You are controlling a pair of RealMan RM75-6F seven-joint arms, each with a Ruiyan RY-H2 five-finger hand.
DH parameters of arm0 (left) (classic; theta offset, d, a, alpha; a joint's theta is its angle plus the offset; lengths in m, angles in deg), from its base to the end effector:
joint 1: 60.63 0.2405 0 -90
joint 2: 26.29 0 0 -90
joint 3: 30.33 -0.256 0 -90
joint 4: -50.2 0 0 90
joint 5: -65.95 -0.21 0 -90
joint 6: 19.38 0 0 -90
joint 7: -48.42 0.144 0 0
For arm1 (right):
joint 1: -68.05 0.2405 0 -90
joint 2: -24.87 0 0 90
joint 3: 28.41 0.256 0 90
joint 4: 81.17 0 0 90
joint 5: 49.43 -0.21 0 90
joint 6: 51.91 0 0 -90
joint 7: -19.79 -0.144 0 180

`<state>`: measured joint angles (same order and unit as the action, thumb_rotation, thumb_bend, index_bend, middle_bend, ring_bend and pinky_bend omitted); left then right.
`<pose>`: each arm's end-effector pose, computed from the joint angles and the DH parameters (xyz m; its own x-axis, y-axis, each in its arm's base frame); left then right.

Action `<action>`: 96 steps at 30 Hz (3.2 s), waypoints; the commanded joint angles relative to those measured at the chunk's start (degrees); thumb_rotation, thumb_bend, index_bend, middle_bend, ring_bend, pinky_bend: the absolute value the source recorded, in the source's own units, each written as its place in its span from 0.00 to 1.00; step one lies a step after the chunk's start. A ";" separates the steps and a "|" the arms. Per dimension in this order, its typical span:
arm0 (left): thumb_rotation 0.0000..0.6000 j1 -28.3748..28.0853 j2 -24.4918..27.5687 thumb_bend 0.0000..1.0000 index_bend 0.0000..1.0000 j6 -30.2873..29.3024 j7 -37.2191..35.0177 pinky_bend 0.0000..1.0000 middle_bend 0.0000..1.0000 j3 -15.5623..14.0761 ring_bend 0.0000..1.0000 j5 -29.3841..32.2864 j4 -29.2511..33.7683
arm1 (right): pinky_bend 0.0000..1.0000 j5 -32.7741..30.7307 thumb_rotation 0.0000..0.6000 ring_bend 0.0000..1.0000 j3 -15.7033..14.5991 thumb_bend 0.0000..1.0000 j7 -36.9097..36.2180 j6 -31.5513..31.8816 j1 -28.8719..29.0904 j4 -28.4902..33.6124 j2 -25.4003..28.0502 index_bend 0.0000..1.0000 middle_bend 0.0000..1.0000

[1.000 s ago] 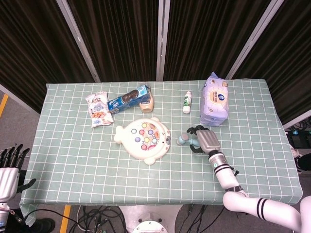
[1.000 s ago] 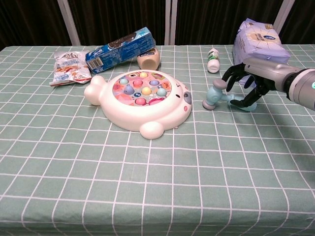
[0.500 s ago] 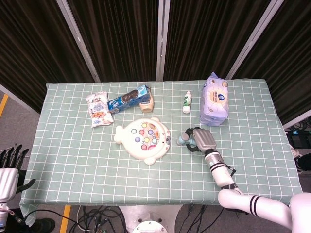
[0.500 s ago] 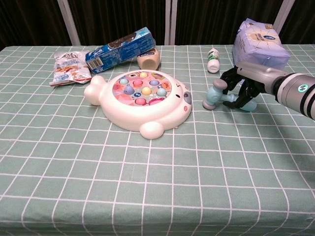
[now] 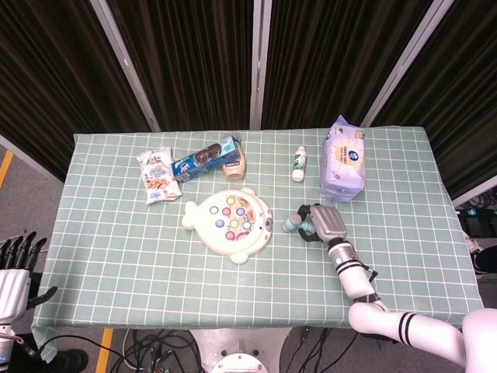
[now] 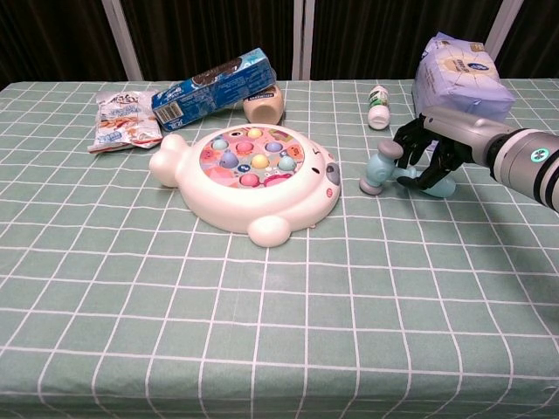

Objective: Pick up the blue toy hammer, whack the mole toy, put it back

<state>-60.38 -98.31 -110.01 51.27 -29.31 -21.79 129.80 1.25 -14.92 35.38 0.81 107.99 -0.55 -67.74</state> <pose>-0.3474 0.1460 0.1413 0.5188 -0.0241 0.8546 0.8544 0.0477 -0.5174 -0.1817 -0.3502 -0.0293 0.2127 -0.3723 0.9034 -0.9770 -0.0974 0.1898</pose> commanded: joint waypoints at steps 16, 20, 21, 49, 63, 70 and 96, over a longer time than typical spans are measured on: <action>1.00 0.19 -0.28 0.06 0.10 -0.05 -0.64 0.00 0.04 0.00 0.00 0.17 -0.71 | 0.59 0.84 1.00 0.43 -0.08 0.50 -0.26 -1.05 0.94 -0.68 0.31 0.58 0.52; 1.00 0.31 -0.12 0.06 0.10 -0.09 -0.51 0.00 0.04 0.02 0.00 0.34 -0.40 | 0.60 2.37 1.00 0.43 -0.20 0.60 -1.54 -5.12 2.03 1.35 3.64 0.59 0.53; 1.00 0.36 -0.02 0.06 0.10 -0.09 -0.46 0.00 0.04 0.00 0.00 0.38 -0.26 | 0.60 3.27 1.00 0.43 -0.31 0.61 -2.31 -7.47 2.54 3.11 5.84 0.59 0.52; 1.00 1.31 0.57 0.06 0.10 -0.74 0.45 0.00 0.04 -0.06 0.00 0.83 1.03 | 0.61 -12.88 1.00 0.44 -0.89 0.65 7.09 -13.69 23.78 7.15 8.71 0.60 0.52; 1.00 1.47 0.16 0.06 0.10 -0.94 -0.43 0.00 0.04 -0.06 0.00 0.60 0.04 | 0.61 -16.40 1.00 0.44 -1.05 0.64 8.20 -9.04 26.36 9.86 9.40 0.60 0.52; 1.00 1.60 0.11 0.06 0.10 -0.87 -0.74 0.00 0.04 0.03 0.00 0.87 -0.18 | 0.61 -19.82 1.00 0.45 -2.25 0.64 10.34 -10.44 29.51 6.56 6.12 0.60 0.52; 1.00 2.12 -0.37 0.06 0.09 -0.78 -1.48 0.00 0.04 -0.02 0.00 1.27 -0.85 | 0.61 -24.31 1.00 0.45 -2.47 0.65 10.44 -9.99 31.19 0.93 4.63 0.60 0.52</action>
<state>-58.26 -98.68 -110.79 49.80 -29.32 -20.53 128.95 -22.51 -17.22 45.56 -8.61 138.69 1.19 -62.39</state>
